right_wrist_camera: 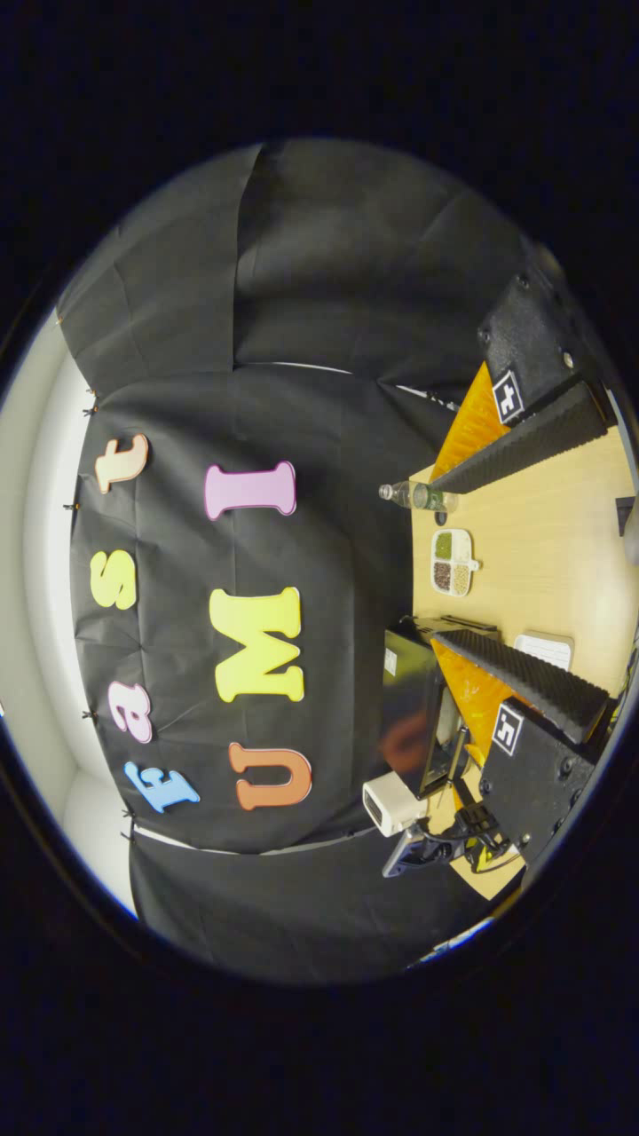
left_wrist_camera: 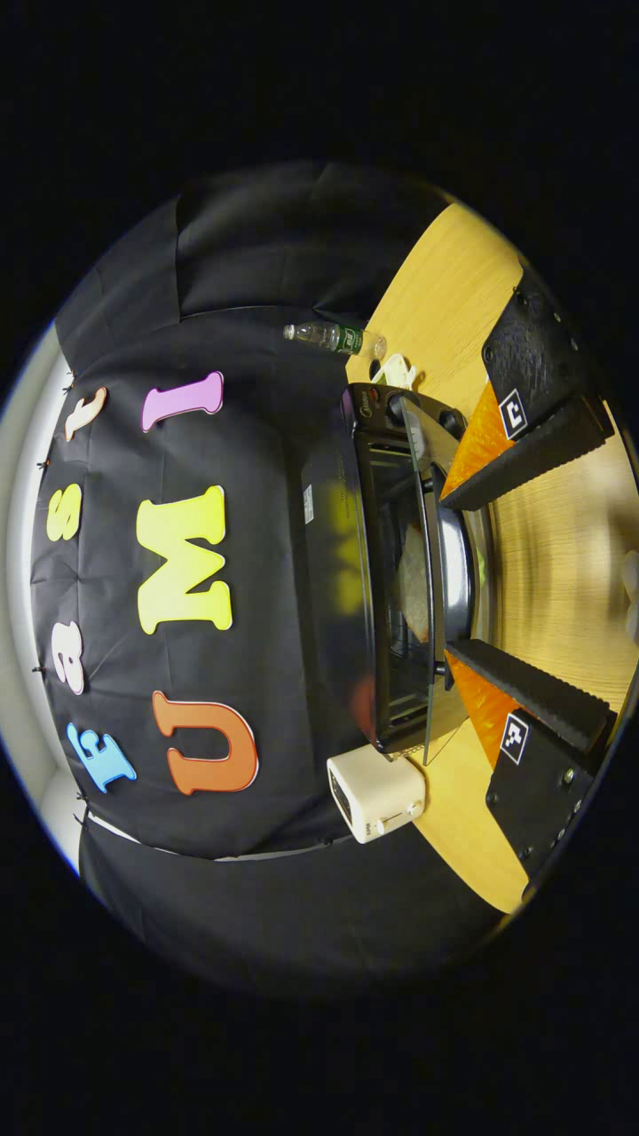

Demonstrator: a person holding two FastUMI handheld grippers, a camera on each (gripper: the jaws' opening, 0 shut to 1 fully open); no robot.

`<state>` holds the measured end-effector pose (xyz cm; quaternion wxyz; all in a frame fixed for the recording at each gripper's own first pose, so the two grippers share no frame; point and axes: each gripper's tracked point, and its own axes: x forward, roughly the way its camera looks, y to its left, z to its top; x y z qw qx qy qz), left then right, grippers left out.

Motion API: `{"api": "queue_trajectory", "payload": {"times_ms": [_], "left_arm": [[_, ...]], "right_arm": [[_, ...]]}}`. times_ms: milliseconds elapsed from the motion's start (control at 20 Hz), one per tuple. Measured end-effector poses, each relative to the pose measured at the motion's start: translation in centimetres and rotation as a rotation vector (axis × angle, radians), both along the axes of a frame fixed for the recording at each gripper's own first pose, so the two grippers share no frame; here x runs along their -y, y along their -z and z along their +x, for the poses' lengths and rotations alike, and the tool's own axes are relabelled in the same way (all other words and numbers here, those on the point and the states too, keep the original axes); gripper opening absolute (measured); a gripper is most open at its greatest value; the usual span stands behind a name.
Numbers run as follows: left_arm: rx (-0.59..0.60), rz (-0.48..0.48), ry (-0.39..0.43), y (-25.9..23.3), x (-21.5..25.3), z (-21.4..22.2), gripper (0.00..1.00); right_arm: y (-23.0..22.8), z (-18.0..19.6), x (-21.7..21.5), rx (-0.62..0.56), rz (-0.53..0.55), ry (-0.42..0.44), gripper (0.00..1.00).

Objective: Open the electric oven with the left hand, put the food in, and close the electric oven.

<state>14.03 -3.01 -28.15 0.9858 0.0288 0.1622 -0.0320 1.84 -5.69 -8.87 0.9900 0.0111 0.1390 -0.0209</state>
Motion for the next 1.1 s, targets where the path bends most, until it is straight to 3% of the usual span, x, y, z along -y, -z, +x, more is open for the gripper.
{"api": "queue_trajectory", "payload": {"times_ms": [450, 700, 1100], "left_arm": [[0.025, -0.02, -0.003, -1.2, 0.6, 2.6, 0.96], [0.064, -0.048, -0.027, -4.6, 0.3, -0.2, 0.96], [0.168, -0.055, -0.072, -14.7, -3.3, -7.2, 0.95]], "right_arm": [[-0.2, -0.1, 0.1, 0.004, -0.008, 0.006, 0.96], [-1.0, 0.0, -0.6, 0.037, -0.005, -0.018, 0.96], [-3.5, 0.6, -2.7, 0.103, 0.008, -0.069, 0.96]]}}
